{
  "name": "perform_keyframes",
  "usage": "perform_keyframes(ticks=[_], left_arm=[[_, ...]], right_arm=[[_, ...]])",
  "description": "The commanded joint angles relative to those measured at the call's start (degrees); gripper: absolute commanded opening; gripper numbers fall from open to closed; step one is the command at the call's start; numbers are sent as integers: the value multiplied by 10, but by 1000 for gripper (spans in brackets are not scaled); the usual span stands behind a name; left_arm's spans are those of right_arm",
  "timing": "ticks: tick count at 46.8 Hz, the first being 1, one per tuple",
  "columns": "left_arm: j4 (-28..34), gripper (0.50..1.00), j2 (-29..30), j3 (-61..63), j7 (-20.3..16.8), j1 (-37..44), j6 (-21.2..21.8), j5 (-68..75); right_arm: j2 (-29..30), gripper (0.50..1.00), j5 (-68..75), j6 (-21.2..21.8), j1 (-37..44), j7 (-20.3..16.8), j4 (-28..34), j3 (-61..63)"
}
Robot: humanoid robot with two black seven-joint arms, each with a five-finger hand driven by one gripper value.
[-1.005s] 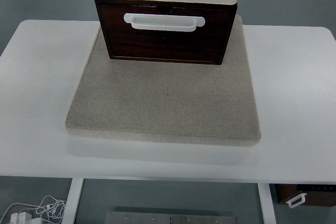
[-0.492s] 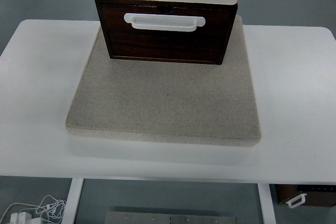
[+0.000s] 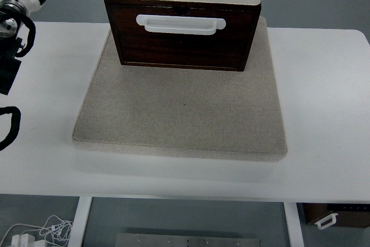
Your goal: Close drawer under combined cabinet
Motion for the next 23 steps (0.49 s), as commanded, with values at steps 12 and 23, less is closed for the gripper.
perform_keyframes(ticks=[12,23], left_arm=[[-1,996,-44,0,-8,12,-52,-17],[-3,994,-53,-1,-8,19,-73,-42]], right_arm=[[0,952,0,-1,0,0,0,1],[0,952,1,-1,-1,0,0,1]])
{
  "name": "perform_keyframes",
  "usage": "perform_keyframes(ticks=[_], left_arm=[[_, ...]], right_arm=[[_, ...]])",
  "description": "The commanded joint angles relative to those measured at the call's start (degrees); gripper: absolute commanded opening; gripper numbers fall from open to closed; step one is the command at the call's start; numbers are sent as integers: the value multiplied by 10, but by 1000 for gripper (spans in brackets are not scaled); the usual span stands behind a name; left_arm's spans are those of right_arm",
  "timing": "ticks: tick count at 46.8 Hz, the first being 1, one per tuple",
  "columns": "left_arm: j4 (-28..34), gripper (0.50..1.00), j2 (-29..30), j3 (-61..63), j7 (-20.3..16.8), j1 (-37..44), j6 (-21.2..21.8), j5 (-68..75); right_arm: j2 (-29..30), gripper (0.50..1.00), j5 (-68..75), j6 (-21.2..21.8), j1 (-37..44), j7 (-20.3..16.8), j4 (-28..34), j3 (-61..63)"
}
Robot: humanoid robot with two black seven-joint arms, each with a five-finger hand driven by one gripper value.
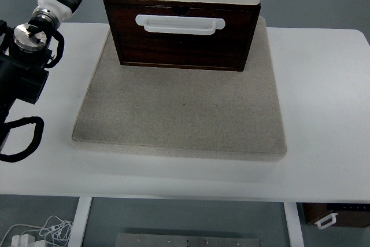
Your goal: Close drawer under combined cabinet
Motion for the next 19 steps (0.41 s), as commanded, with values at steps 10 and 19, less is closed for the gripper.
perform_keyframes(ticks=[10,19], left_arm=[[0,994,-1,-1,-1,2,-13,-10],[1,996,-6,-1,-1,2,-13,-10]], right_arm=[[0,952,1,0,-1,0,0,0],[0,952,1,0,-1,0,0,1]])
